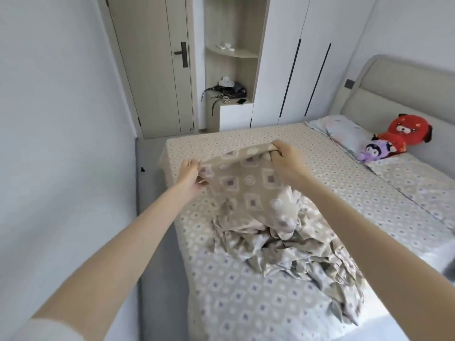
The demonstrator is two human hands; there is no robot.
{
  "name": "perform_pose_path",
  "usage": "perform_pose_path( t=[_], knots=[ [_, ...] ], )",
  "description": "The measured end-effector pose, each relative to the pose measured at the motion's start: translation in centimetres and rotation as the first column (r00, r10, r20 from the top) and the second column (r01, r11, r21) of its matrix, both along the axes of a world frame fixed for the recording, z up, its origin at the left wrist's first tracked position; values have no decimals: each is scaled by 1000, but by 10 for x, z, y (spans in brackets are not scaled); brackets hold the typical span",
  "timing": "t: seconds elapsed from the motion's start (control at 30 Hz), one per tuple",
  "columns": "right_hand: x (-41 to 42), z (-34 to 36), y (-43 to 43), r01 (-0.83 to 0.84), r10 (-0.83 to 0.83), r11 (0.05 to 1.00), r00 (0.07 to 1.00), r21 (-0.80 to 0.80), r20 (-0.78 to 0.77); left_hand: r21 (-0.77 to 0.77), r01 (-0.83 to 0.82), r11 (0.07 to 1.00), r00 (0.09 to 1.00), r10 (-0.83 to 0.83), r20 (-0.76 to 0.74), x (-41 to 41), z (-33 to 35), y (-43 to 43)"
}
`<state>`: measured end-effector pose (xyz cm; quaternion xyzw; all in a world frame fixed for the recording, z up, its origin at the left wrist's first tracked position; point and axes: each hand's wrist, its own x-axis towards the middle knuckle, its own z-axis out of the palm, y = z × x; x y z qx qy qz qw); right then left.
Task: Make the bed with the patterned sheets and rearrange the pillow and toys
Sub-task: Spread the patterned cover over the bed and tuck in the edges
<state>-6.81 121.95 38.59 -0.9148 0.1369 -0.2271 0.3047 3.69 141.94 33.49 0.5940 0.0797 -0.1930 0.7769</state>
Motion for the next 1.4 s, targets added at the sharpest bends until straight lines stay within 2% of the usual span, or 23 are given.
perform_pose_path(
  t=[0.07,0.13,0.2,0.27,0.33,0.43,0.57,0.63,0.73,0.83,0.9,1.03,1.1,1.2,1.3,1.4],
  knots=[
    [-11,-6,2,-47,37,997,986,-57,-163,58,-87,995,996,86,21,-8,-3,14],
    [-27,-17,0,-128,56,976,931,-178,-361,197,-124,973,992,115,57,-23,-13,32],
    [-46,-29,-1,-292,128,931,822,-219,-555,314,-163,935,986,141,91,-45,-27,45],
    [-65,-44,3,-430,221,889,708,-161,-671,386,-217,896,971,158,179,-69,-38,52],
    [-85,-55,10,-472,301,879,663,-71,-685,458,-258,851,956,158,245,-96,-46,60],
    [-109,-66,21,-500,413,861,589,87,-695,485,-281,828,957,205,205,-137,-57,74],
    [-130,-81,35,-551,432,817,396,167,-810,540,-282,793,956,183,231,-181,-74,92],
    [-139,-96,45,-546,475,796,298,260,-828,579,-280,765,953,150,263,-198,-87,104],
    [-149,-126,60,-566,515,758,215,324,-830,704,-239,669,964,78,253,-215,-109,123],
    [-160,-165,79,-495,583,735,112,464,-805,806,-189,561,979,45,198,-228,-142,141],
    [-166,-192,91,-443,607,725,49,528,-793,834,-142,532,989,33,147,-236,-167,152],
    [-177,-244,113,-394,642,711,25,582,-767,852,-54,521,998,4,61,-246,-215,172],
    [-182,-268,123,-427,622,715,27,553,-783,857,4,515,1000,-24,10,-250,-234,180],
    [-186,-295,136,-416,545,759,-14,500,-838,889,61,453,997,-69,-33,-257,-258,185],
    [-183,-309,135,-399,527,786,31,473,-850,866,130,483,991,-55,-118,-261,-267,182],
    [-177,-307,118,-362,518,819,131,445,-845,819,131,558,991,-80,-105,-254,-260,169]
  ],
)
